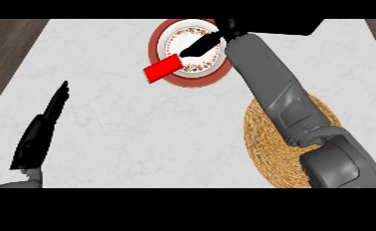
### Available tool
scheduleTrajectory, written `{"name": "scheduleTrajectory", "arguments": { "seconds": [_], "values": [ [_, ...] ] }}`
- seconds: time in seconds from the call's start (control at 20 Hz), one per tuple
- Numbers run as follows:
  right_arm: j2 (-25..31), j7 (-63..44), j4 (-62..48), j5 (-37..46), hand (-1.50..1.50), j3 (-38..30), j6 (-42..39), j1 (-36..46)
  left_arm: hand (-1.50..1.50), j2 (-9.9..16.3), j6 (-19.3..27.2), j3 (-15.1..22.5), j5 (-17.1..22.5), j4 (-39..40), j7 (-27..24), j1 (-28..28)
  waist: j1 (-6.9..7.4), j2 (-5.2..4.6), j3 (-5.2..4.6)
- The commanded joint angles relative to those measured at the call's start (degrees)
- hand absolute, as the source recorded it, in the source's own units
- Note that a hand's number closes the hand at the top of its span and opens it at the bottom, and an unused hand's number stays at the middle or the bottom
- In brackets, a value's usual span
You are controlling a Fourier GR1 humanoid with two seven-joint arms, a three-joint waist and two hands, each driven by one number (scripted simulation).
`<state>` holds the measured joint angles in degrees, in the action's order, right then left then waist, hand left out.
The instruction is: Pick the can from the placemat and place it in the plate
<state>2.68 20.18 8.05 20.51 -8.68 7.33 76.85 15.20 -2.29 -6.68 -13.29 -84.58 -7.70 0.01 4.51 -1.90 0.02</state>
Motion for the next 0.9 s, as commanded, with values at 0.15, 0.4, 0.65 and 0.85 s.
{"name": "scheduleTrajectory", "arguments": {
  "seconds": [0.15, 0.4, 0.65, 0.85],
  "values": [
    [7.9, 1.5, 0.4, -7.9, -1.50, -8.6, -3.8, -2.1, 0.00, -1.1, 1.1, 1.0, -1.4, -0.1, -1.8, 2.3, 0.27, -0.33, 0.07],
    [13.7, 6.9, 0.7, -11.0, -1.50, -11.8, -11.6, -5.3, 0.00, -1.0, 0.3, 0.9, -0.6, -1.6, 0.5, 0.1, 0.87, -0.80, 0.19],
    [19.9, 14.1, 0.9, -10.9, -1.50, -11.9, -19.4, -10.5, 0.00, -0.7, 0.0, 0.9, -0.5, -2.2, 0.9, 0.0, 0.81, -0.81, 0.27],
    [21.8, 17.5, 0.8, -9.5, -1.50, -11.0, -20.1, -12.3, 0.00, -1.5, -0.2, 1.6, -0.4, -2.2, 0.6, -0.4, 1.91, -1.34, 0.33]
  ]
}}
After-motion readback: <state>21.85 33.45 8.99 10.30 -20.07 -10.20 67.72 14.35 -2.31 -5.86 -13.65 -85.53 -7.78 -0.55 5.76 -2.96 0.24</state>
